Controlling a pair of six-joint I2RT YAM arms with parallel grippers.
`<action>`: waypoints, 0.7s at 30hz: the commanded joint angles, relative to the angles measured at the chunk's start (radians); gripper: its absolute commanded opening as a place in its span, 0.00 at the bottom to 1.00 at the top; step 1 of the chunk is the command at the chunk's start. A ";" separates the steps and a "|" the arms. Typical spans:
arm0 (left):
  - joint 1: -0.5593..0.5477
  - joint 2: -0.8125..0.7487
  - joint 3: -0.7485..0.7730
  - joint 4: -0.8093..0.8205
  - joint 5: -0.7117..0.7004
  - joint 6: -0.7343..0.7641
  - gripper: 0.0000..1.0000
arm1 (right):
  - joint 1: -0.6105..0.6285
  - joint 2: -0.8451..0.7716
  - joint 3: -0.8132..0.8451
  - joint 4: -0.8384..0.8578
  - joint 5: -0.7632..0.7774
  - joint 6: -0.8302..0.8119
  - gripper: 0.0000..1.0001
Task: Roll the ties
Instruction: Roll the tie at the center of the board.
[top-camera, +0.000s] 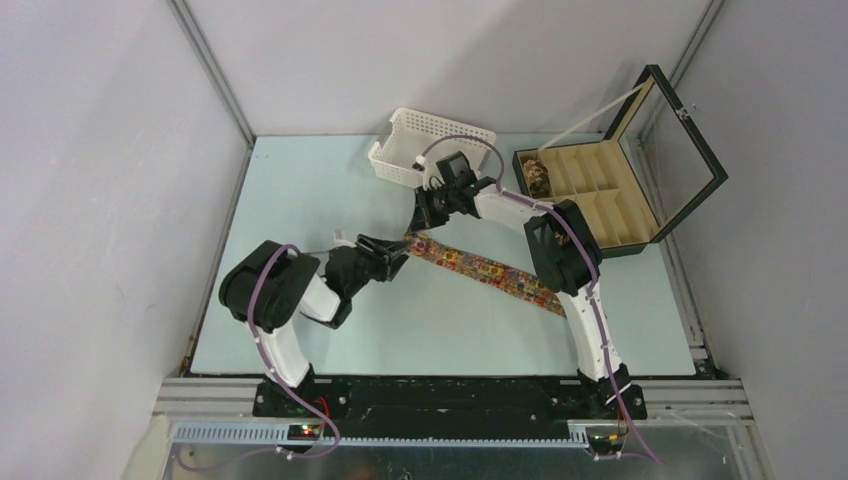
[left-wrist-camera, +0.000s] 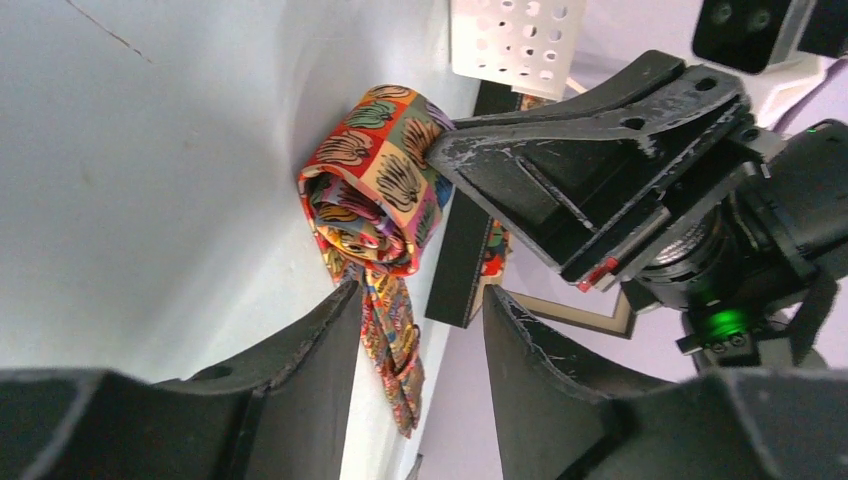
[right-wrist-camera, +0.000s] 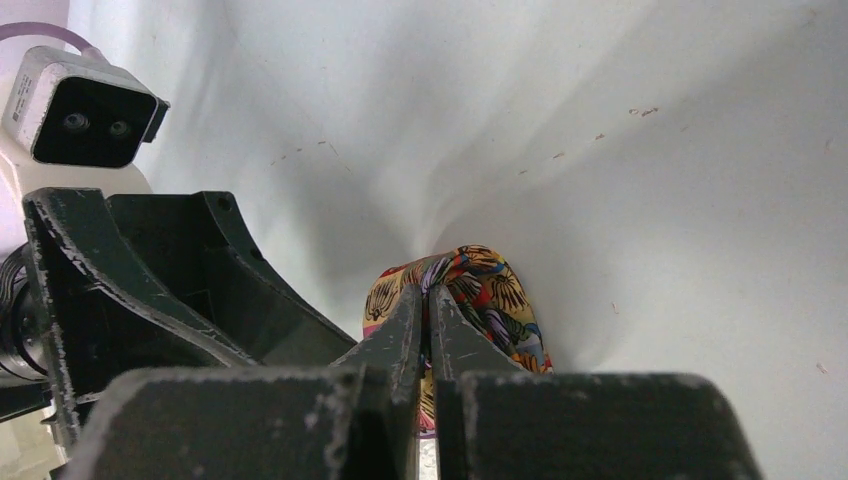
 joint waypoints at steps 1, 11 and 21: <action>-0.004 0.013 -0.020 0.109 -0.025 -0.040 0.53 | -0.006 -0.069 -0.005 0.037 -0.001 -0.002 0.00; -0.010 0.068 0.020 0.121 -0.047 -0.046 0.53 | -0.006 -0.067 -0.012 0.045 -0.008 0.002 0.00; -0.016 0.113 0.030 0.159 -0.058 -0.063 0.53 | -0.009 -0.064 -0.014 0.049 -0.019 0.004 0.00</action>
